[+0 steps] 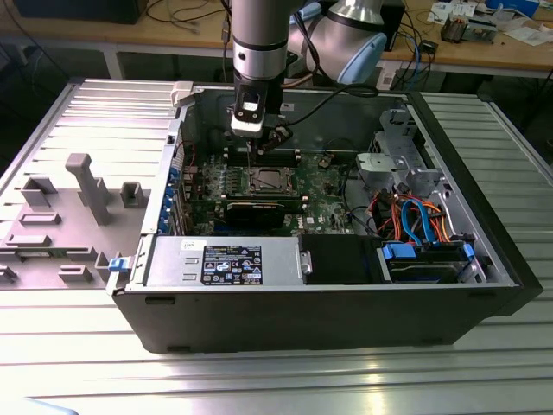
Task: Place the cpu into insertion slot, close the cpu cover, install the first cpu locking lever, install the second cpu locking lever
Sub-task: 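Install the first cpu locking lever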
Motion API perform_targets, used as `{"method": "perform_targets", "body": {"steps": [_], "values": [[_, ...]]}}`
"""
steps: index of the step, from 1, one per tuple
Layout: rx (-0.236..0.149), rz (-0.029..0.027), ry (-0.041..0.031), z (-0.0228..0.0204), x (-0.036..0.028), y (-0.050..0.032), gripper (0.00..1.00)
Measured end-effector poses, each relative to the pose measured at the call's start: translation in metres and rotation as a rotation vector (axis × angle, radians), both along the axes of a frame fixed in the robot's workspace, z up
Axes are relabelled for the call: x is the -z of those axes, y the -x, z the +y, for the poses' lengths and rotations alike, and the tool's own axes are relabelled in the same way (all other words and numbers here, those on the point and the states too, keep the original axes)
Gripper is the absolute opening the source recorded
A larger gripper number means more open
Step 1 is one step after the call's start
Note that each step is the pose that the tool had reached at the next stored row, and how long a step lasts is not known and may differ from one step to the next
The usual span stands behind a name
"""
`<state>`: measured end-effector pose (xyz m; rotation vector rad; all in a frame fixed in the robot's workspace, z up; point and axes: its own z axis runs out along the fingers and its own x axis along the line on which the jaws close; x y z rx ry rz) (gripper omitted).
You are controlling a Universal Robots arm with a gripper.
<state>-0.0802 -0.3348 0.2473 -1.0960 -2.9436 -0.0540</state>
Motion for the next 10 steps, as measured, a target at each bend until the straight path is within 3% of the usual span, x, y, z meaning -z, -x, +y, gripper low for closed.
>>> {"method": "perform_targets", "body": {"steps": [5,6,7,8,10], "values": [[0.0,0.0001,-0.0001,0.0,0.0,0.0,0.11],[-0.025,0.0006,-0.0028,0.0,-0.0002,0.0,0.11],[-0.079,0.0008,-0.0024,0.0,-0.0037,0.0001,0.11],[-0.091,0.0007,-0.0027,0.0,-0.0133,0.0,0.11],[-0.131,0.0009,-0.0025,0.0,-0.0128,0.0,0.11]]}}
